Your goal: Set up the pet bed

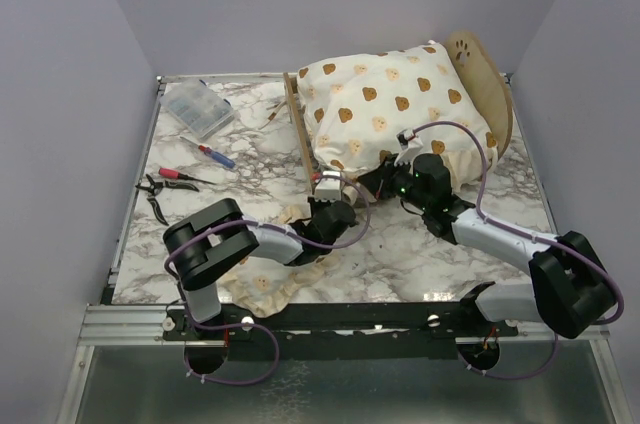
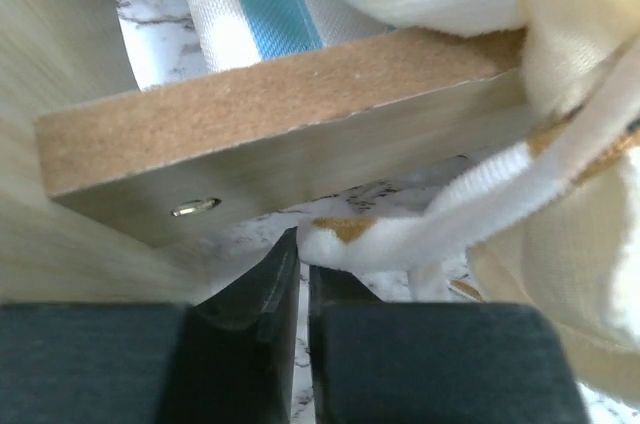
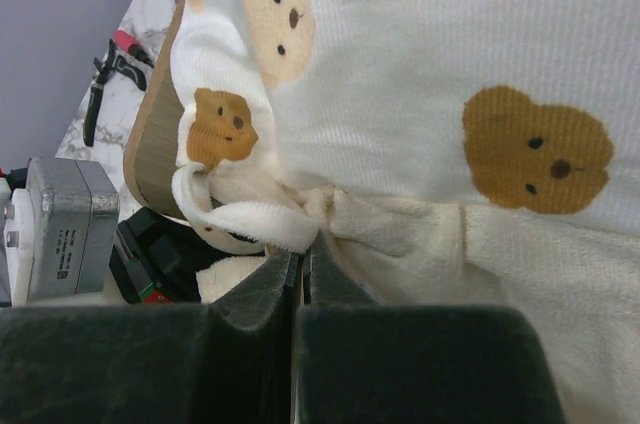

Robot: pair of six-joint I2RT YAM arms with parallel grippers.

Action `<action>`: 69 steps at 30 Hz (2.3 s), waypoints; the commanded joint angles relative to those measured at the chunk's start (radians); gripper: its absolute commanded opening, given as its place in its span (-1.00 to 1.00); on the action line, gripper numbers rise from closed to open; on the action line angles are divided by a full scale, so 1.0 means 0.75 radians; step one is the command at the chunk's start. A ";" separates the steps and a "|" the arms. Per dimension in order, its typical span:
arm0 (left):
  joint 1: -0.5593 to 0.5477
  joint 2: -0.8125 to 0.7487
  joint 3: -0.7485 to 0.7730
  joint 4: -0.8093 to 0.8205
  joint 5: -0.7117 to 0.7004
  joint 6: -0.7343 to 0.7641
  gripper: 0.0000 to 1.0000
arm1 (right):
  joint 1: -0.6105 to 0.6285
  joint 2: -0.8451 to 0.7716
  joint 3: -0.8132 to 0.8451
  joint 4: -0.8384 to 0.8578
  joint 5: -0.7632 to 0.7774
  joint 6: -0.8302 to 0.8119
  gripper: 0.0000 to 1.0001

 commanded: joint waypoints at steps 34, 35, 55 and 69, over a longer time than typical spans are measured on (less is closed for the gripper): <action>0.004 -0.433 0.864 -1.227 -0.089 0.948 -1.00 | -0.010 -0.051 0.163 -0.310 -0.174 -0.194 -0.99; 0.007 -0.431 0.843 -1.223 -0.090 0.937 -1.00 | -0.011 -0.048 0.165 -0.307 -0.184 -0.195 -0.99; 0.178 -0.445 0.612 -0.936 0.164 0.770 -1.00 | -0.011 0.006 0.151 -0.263 -0.273 -0.168 -0.99; 0.185 -0.527 0.577 -0.745 0.257 1.070 -1.00 | -0.011 0.008 0.129 -0.235 -0.283 -0.150 -0.99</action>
